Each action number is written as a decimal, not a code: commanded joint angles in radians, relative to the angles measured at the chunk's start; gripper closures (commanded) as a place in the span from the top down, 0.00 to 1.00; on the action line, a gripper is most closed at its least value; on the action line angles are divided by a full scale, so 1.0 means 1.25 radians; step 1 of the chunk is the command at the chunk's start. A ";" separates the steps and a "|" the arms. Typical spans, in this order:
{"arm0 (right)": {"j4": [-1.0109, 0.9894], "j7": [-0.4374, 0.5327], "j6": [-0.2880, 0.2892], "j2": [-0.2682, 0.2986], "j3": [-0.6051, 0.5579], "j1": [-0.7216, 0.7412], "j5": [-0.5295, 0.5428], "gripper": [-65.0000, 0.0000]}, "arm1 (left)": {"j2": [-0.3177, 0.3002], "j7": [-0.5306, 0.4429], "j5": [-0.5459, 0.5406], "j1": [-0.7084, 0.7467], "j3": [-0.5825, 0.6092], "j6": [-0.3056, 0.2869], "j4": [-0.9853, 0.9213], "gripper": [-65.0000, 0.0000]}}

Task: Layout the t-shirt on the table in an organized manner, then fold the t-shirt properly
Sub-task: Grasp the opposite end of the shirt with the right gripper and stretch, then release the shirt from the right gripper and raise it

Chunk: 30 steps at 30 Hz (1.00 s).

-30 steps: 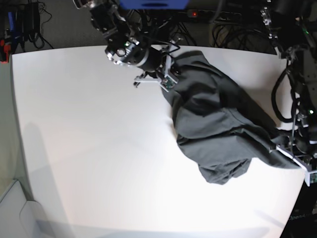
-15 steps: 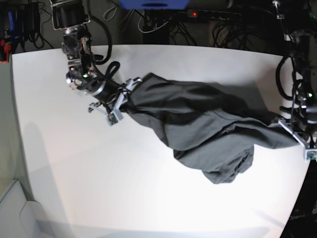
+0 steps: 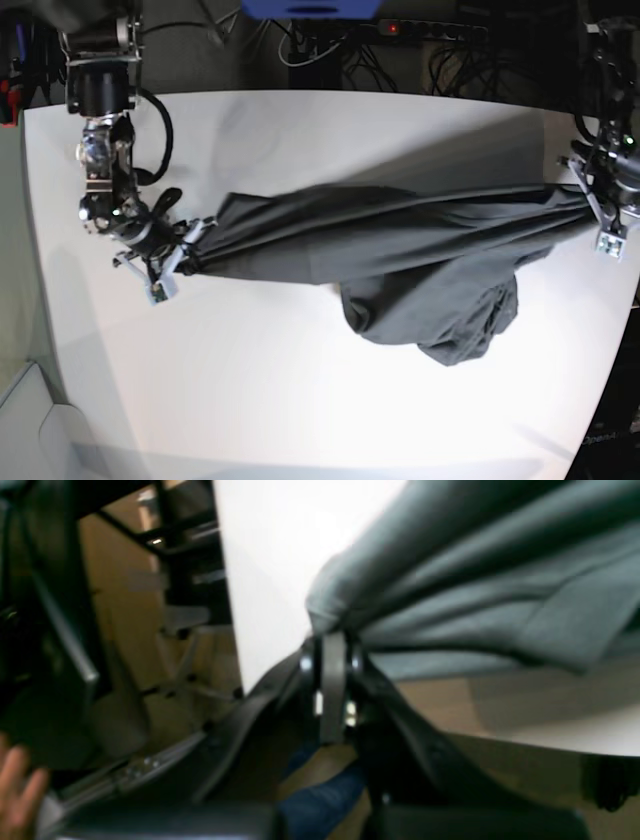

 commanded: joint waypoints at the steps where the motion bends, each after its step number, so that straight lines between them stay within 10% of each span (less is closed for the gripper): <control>1: -0.015 -0.070 -0.030 0.027 0.026 0.004 -0.057 0.00 | -0.016 0.009 0.029 0.004 -0.011 0.002 -0.006 0.01; 14: 0.174 -0.078 -0.030 0.053 0.149 -0.046 -0.056 0.00 | 0.011 -0.060 0.029 0.062 -0.005 -0.002 -0.066 0.01; 26: 0.465 -0.078 -0.025 -0.055 0.138 -0.202 -0.056 0.00 | 0.080 -0.058 0.029 0.053 -0.004 -0.002 0.011 0.01; 30: 0.552 -0.080 0.044 -0.090 0.090 -0.233 -0.056 0.00 | 0.077 -0.058 0.036 0.053 -0.012 -0.002 0.016 0.01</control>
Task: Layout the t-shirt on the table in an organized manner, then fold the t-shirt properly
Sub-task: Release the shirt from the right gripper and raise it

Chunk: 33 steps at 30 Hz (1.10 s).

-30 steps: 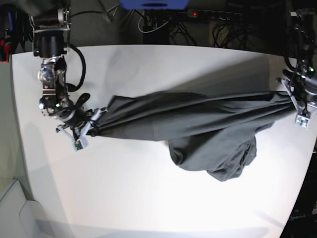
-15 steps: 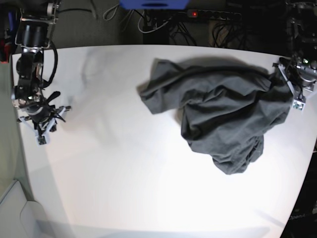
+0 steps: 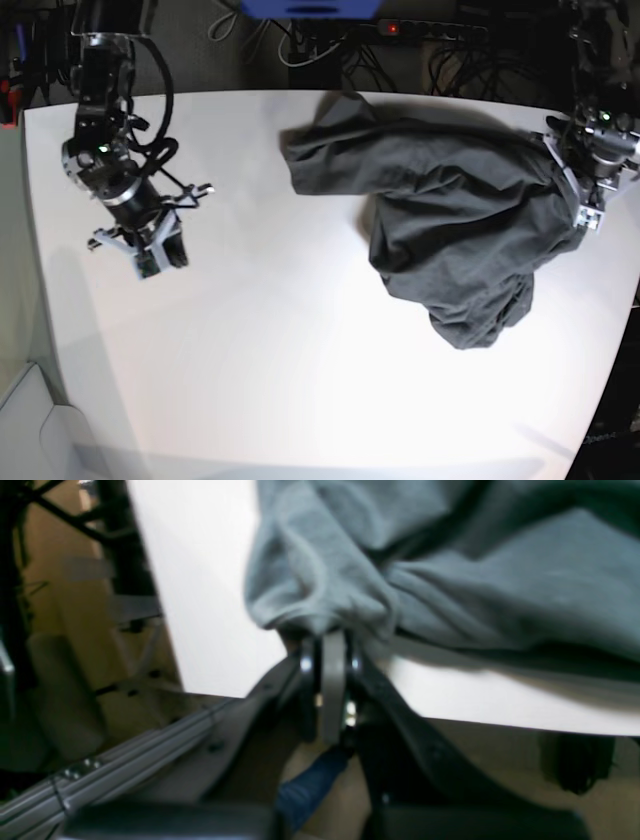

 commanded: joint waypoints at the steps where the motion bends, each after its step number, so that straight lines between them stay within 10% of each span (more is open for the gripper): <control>1: 0.024 0.015 0.011 -0.012 -0.011 0.006 0.004 0.00 | -0.020 -0.004 0.011 -0.007 -0.016 0.005 0.015 0.01; 14: 0.031 -0.185 0.037 -0.056 -0.283 0.125 0.002 0.07 | -0.106 0.028 0.004 -0.053 -0.102 0.005 0.012 0.01; 21: 0.029 -0.190 0.038 -0.054 -0.312 0.137 0.002 0.29 | -0.105 0.034 0.004 -0.082 -0.102 0.005 0.013 0.01; 33: 0.029 -0.186 0.038 -0.006 -0.313 0.118 0.002 0.30 | -0.103 0.034 0.004 -0.093 -0.101 0.003 0.013 0.02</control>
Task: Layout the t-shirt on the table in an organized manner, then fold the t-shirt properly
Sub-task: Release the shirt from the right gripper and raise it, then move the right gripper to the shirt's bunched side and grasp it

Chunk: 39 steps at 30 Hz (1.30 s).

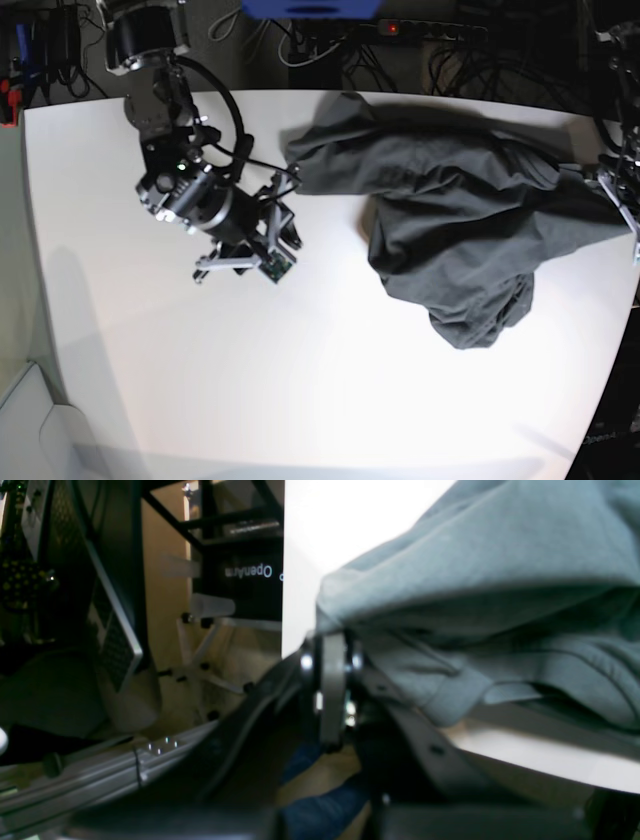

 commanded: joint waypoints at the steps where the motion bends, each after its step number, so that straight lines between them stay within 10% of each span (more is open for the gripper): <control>1: 0.014 0.015 -0.003 0.001 0.004 0.010 0.008 0.30 | -0.016 -0.007 0.010 -0.005 -0.005 0.004 0.011 0.02; 17: 0.015 0.014 -0.001 0.002 0.000 0.036 0.008 0.30 | 0.011 -0.010 0.010 0.031 -0.007 0.004 0.013 0.70; 22: -0.011 0.013 0.076 -0.004 0.000 0.105 0.011 0.30 | 0.070 -0.009 0.011 0.041 -0.012 0.004 0.013 0.71; 39: -0.491 0.028 0.076 -0.177 -0.081 0.450 0.008 0.32 | 0.201 -0.015 0.016 -0.029 -0.012 0.012 -0.056 0.71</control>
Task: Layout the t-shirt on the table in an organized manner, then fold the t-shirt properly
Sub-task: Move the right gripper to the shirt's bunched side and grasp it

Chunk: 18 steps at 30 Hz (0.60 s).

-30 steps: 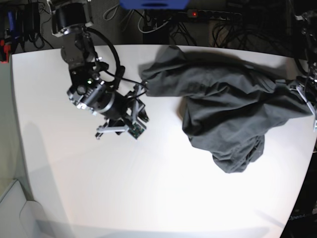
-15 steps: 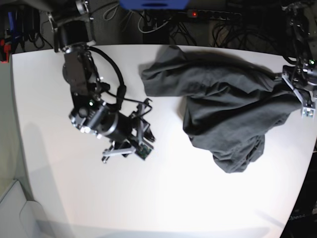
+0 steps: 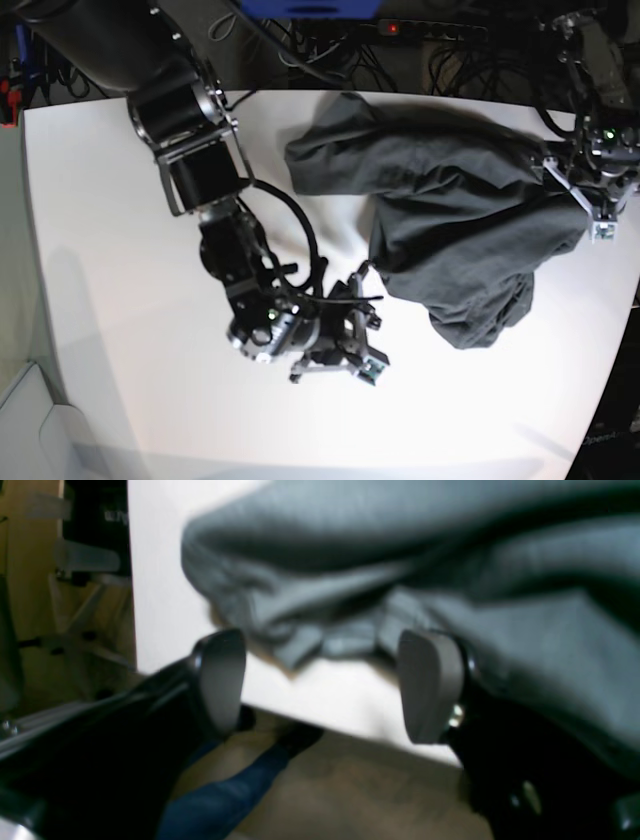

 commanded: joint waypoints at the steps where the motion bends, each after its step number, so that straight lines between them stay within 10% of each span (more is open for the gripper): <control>1: -0.010 0.028 -0.003 -0.017 0.002 0.039 0.007 0.34 | -0.010 -0.007 0.003 -0.020 -0.004 0.002 -0.010 0.71; 18: -0.256 0.196 -0.003 -0.034 0.002 0.077 0.126 0.45 | 0.040 -0.008 0.003 -0.068 0.016 0.002 -0.044 0.71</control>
